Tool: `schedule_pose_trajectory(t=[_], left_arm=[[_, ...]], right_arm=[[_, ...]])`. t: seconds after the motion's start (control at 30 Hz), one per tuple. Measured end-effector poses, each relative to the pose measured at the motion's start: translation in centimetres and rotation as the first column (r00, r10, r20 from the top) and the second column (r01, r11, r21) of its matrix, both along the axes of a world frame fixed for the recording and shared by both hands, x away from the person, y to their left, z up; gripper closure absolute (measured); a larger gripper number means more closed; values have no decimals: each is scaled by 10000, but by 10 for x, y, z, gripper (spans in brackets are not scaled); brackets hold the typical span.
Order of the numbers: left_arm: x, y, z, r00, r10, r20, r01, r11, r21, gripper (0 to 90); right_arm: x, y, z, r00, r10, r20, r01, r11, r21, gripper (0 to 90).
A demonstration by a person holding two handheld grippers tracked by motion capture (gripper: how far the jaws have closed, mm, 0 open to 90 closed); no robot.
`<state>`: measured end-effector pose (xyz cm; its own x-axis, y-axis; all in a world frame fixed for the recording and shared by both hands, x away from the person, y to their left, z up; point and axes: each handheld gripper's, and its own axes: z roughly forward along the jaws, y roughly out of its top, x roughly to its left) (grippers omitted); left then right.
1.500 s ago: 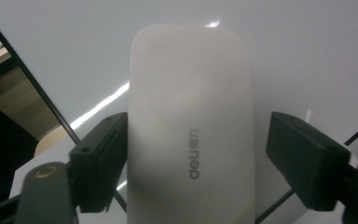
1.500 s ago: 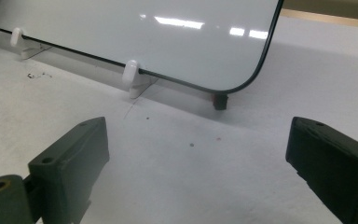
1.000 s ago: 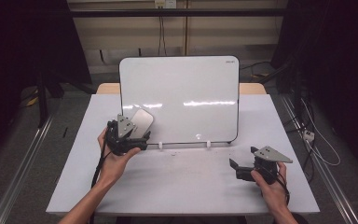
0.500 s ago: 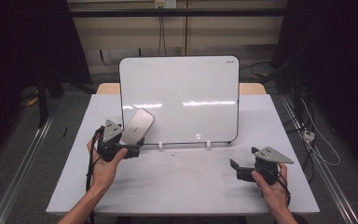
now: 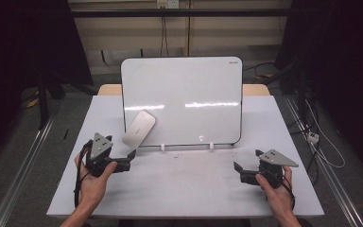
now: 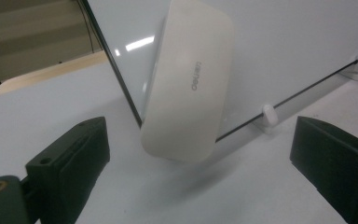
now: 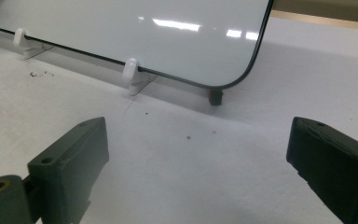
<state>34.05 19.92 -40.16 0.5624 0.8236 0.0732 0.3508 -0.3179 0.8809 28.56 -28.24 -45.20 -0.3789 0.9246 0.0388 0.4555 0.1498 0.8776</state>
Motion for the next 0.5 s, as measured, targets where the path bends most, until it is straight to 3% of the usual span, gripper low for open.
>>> schedule_pose_trajectory(t=[0.1,0.5], left_arm=[[-5,0,-4,9999,-7,-116,8,10000,98,47],[-14,11,-28,9957,368,-854,-410,9980,-482,44]], right_arm=[[0,0,0,10000,-5,-6,5,10000,-18,56],[-2,-2,-1,10000,-76,-52,77,10000,10,56]])
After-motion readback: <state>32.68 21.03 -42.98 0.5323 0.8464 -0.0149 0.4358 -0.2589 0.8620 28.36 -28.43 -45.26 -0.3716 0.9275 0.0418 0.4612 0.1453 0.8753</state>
